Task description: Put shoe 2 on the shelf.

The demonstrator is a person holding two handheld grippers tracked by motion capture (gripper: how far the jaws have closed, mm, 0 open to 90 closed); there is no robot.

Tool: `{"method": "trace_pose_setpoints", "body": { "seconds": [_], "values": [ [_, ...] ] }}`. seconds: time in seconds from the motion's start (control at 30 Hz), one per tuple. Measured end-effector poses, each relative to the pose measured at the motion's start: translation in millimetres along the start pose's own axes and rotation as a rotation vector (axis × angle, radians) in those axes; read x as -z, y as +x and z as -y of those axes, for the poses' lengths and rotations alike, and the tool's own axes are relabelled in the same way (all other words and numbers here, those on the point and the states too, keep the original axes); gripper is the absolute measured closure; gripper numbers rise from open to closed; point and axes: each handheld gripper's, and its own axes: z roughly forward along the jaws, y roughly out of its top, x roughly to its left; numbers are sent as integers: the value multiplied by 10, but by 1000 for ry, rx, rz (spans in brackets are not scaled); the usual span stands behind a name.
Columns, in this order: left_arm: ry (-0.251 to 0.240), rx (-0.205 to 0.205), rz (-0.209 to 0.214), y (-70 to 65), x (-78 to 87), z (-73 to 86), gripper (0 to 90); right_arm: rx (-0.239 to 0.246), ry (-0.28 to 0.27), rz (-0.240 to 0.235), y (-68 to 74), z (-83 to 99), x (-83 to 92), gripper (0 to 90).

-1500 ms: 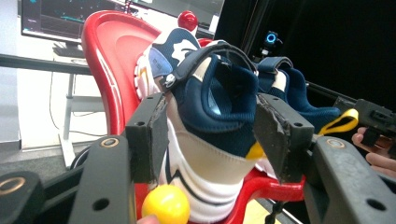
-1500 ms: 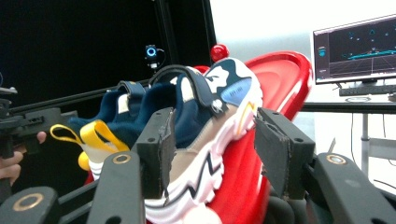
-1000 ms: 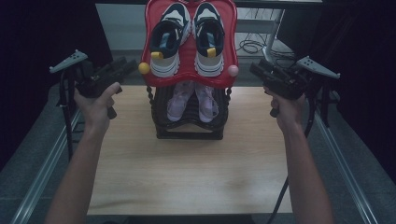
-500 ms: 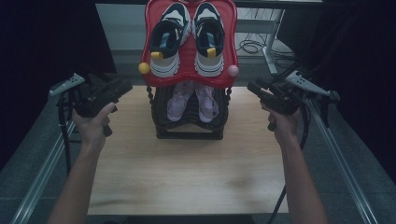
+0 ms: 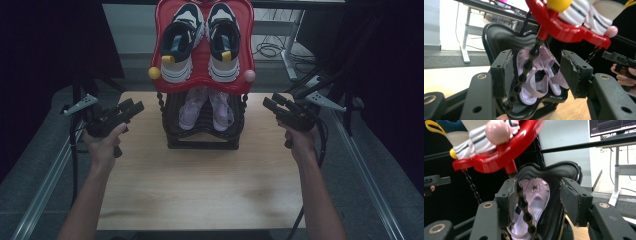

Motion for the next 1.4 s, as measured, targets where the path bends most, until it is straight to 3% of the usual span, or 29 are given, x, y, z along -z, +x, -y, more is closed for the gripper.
{"method": "trace_pose_setpoints", "body": {
  "seconds": [0.2, 0.57, 0.93, 1.17, 1.4],
  "values": [
    [34, 7, -1, 33, -34, 181, 440, -14, 14, 7, -29, 161, 0, 470],
    [91, 10, -12, 101, -73, 476, 437, -56, 44, 34, -89, 631, -62, 476],
    [165, 19, -37, 198, -155, 818, 437, -42, 151, 47, -94, 967, -141, 478],
    [195, 38, -48, 253, -203, 981, 438, -39, 193, 49, -92, 1098, -192, 478],
    [217, 34, -64, 285, -226, 1038, 438, -44, 209, 48, -109, 1165, -207, 478]
  ]
}}
